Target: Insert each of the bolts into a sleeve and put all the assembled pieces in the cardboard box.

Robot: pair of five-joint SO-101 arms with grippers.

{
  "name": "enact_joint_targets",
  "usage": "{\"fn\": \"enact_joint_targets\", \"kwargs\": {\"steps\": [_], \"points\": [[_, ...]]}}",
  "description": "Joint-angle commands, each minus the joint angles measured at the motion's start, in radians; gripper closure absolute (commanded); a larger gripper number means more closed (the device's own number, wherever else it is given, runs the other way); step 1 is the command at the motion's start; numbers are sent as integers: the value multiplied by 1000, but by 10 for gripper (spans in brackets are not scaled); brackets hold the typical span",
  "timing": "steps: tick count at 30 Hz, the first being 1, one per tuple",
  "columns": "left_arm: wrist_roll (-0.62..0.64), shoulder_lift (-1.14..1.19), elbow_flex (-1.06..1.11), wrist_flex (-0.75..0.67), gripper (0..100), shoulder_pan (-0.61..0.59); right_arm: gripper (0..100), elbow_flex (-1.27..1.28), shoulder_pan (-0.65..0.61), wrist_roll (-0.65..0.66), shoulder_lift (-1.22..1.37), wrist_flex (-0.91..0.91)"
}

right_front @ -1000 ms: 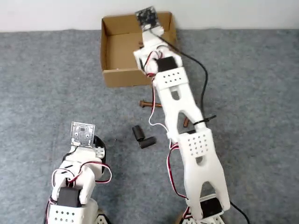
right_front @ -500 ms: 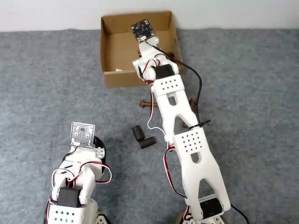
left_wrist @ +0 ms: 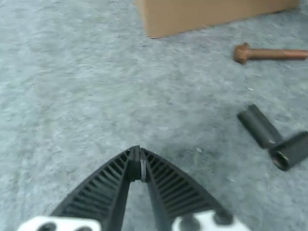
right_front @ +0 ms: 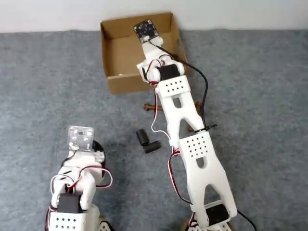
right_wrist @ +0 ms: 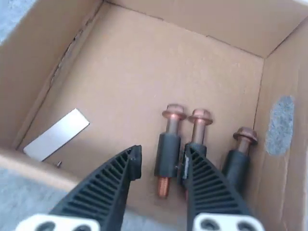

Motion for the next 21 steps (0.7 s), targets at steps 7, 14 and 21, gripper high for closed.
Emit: {"fn": "enact_joint_targets", "kwargs": {"steps": [7,14,21], "points": [[-15,0,-5,-41,995,-71,859,-195,-47,3,-151,375],[-15,0,-5,-41,995,-81,859,-201,-68,-69,-217,599],[-15,2,-5,-41,995,-81,859,-132,-94,-149,-288,628]]}}
